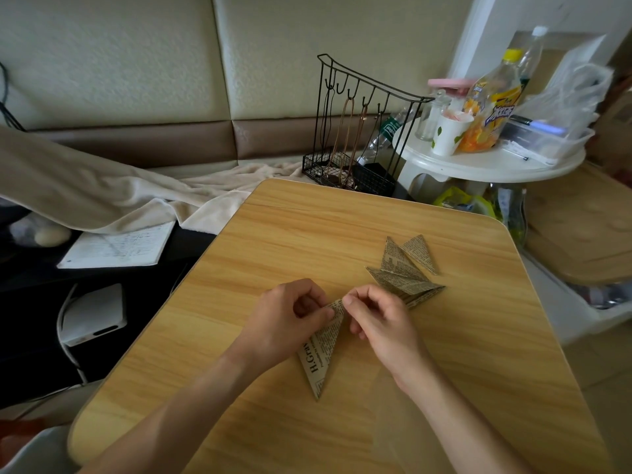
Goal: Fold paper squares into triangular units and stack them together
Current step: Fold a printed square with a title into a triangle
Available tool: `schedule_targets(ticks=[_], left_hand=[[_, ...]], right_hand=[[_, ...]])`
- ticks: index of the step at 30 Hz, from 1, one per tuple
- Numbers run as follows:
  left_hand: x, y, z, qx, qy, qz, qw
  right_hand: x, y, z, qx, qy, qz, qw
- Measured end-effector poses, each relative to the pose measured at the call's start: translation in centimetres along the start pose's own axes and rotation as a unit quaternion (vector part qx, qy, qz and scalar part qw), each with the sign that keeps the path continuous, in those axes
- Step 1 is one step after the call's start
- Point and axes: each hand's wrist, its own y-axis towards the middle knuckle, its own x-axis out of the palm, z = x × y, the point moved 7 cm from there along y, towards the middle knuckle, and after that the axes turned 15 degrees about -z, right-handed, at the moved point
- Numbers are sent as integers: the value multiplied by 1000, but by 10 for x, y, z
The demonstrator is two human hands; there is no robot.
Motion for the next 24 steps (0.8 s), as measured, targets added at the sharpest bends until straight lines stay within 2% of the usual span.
schedule_targets(ticks=[4, 10, 18, 24], left_hand=[[-3, 0, 0, -5, -16, 21, 1000], [-3, -1, -6, -44, -75, 13, 996], [1, 0, -12, -84, -168, -50, 981], [3, 0, -8, -54, -166, -81, 981]], right_hand=[[7, 3, -1, -5, -47, -45, 998], [5, 4, 3, 0, -62, -50, 997], [4, 6, 5, 9, -71, -46, 996], [5, 4, -3, -9, -90, -44, 995]])
